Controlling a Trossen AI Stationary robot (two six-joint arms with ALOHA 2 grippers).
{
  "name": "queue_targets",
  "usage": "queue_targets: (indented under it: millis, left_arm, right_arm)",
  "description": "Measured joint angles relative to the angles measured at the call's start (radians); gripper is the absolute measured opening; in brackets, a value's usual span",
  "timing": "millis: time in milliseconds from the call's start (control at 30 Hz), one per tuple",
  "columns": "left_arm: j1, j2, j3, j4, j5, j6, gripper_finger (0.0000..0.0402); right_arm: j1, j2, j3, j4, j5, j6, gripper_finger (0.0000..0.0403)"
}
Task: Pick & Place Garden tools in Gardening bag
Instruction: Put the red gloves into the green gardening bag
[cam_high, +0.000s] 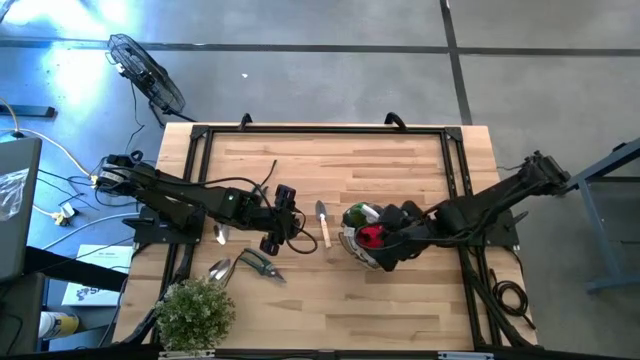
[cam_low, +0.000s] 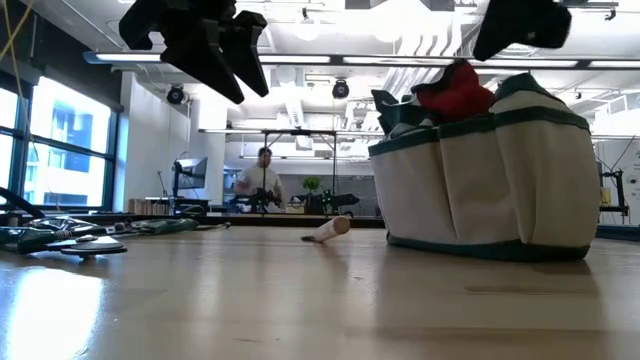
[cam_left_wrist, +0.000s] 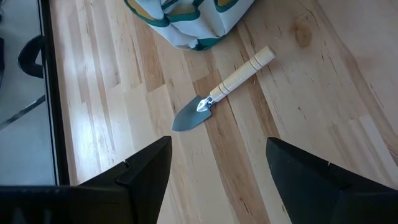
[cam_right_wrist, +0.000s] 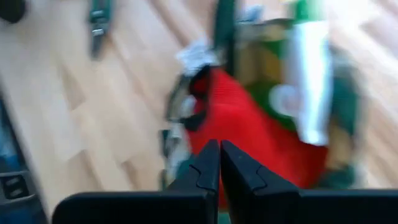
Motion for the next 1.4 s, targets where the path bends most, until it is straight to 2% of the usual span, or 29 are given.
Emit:
queue_targets:
  millis: [133,200,367,633,833,967,1133,1400]
  left_arm:
    - [0.0,0.0,0.0,-0.007,0.0,0.0,0.0253]
    - [0.0,0.0,0.0,-0.007,0.0,0.0,0.0253]
    - [0.0,0.0,0.0,-0.008,0.0,0.001,0.0253]
    - [0.0,0.0,0.0,-0.063,-0.001,0.0,0.0253]
    - [0.0,0.0,0.0,-0.075,-0.002,-0.011,0.0253]
    - [0.0,0.0,0.0,-0.075,-0.002,-0.012,0.0253]
    - [0.0,0.0,0.0,-0.074,-0.002,-0.012,0.0253]
    - [0.0,0.0,0.0,-0.075,-0.002,-0.026,0.0253]
  right_arm:
    - [0.005,0.0,0.022,-0.055,0.029,0.025,0.0004]
    - [0.005,0.0,0.028,0.011,0.01,-0.057,0.0004]
    - [0.006,0.0,0.03,0.256,-0.057,-0.401,0.0004]
    - [-0.037,0.019,0.03,0.275,-0.049,-0.611,0.0004]
    - [-0.028,0.135,0.041,0.31,-0.013,-0.803,0.0004]
    - [-0.026,0.217,0.115,0.247,-0.007,-0.836,0.0004]
    - [-0.03,0.3,0.198,0.082,0.006,-0.813,0.0004]
    - [-0.022,0.315,0.244,-0.059,0.082,-0.697,0.0004]
